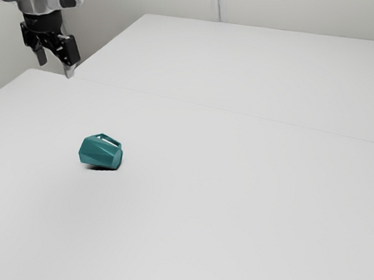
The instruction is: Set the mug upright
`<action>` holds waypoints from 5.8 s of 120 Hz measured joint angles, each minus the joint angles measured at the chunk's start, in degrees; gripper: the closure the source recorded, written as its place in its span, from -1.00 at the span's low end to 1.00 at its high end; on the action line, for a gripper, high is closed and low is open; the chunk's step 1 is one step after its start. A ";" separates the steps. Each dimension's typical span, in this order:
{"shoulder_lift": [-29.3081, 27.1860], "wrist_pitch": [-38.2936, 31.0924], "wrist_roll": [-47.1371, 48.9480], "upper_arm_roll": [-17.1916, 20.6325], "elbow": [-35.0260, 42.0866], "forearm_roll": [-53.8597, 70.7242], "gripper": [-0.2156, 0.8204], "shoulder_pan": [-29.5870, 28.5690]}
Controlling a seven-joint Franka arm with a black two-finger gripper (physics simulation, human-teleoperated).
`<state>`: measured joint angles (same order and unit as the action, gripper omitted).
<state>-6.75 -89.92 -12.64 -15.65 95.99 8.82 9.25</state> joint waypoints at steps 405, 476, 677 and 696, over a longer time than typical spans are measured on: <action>21.51 -15.14 -55.17 2.08 10.13 -40.97 0.92 -14.54; 4.09 -36.62 -35.13 12.63 28.43 -5.91 0.93 0.80; 2.09 -39.67 -0.82 15.74 40.35 -2.66 0.07 -2.08; -0.92 -38.47 -0.31 15.74 40.35 -2.71 -0.27 -2.07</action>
<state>-7.67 -128.39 -12.95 0.09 136.34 6.11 7.17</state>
